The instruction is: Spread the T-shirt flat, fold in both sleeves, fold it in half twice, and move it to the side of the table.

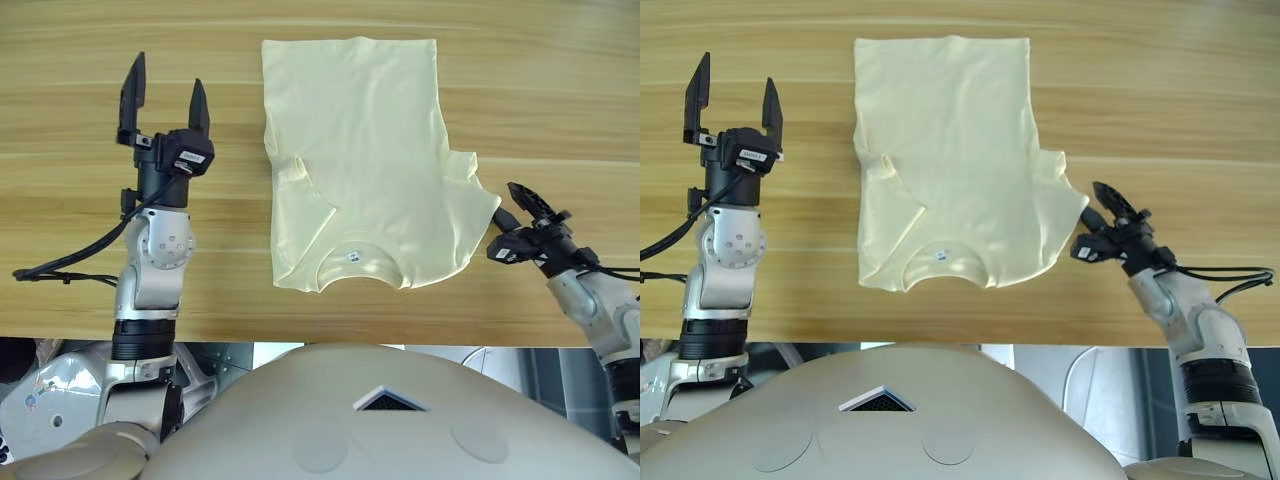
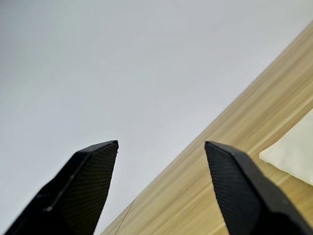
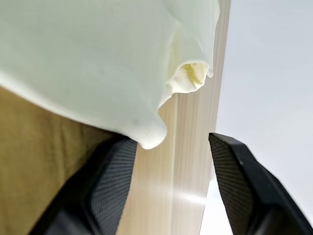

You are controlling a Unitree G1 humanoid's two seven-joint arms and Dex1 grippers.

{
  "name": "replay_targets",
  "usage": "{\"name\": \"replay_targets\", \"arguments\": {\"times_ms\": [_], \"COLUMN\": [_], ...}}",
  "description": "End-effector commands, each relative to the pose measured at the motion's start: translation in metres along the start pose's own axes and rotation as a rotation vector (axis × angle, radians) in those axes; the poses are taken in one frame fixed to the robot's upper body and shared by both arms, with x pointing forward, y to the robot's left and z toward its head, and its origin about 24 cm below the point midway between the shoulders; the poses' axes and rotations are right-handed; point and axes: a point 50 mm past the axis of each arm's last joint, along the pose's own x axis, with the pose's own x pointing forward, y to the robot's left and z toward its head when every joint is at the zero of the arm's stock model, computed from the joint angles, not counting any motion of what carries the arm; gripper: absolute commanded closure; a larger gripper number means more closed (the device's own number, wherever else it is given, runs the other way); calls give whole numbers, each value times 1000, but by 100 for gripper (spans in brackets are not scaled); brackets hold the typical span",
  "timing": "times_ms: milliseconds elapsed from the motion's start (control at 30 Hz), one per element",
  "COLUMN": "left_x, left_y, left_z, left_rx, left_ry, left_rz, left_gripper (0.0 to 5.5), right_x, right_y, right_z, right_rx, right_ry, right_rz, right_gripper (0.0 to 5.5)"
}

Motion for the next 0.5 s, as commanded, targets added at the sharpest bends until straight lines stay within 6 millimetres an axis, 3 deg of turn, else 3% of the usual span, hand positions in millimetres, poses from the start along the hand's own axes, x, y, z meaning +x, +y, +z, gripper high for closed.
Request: {"name": "replay_targets", "arguments": {"times_ms": [33, 267, 400, 500], "left_x": [1, 1, 2, 2], "left_y": [-2, -7, -8, -7], "left_z": [2, 4, 4, 4], "left_rx": [-11, -22, -21, -20], "left_ry": [-3, -7, -9, -10], "left_rz": [-16, -31, -40, -40], "left_gripper": [221, 218, 218, 218], "right_x": [-8, -4, -2, -1], "right_y": [25, 27, 31, 34], "right_z": [-3, 1, 3, 3], "right_rx": [-15, -36, -44, -48], "right_ry": [20, -11, -19, -18], "right_rz": [141, 156, 167, 173], "right_gripper": [281, 380, 384, 418]}}
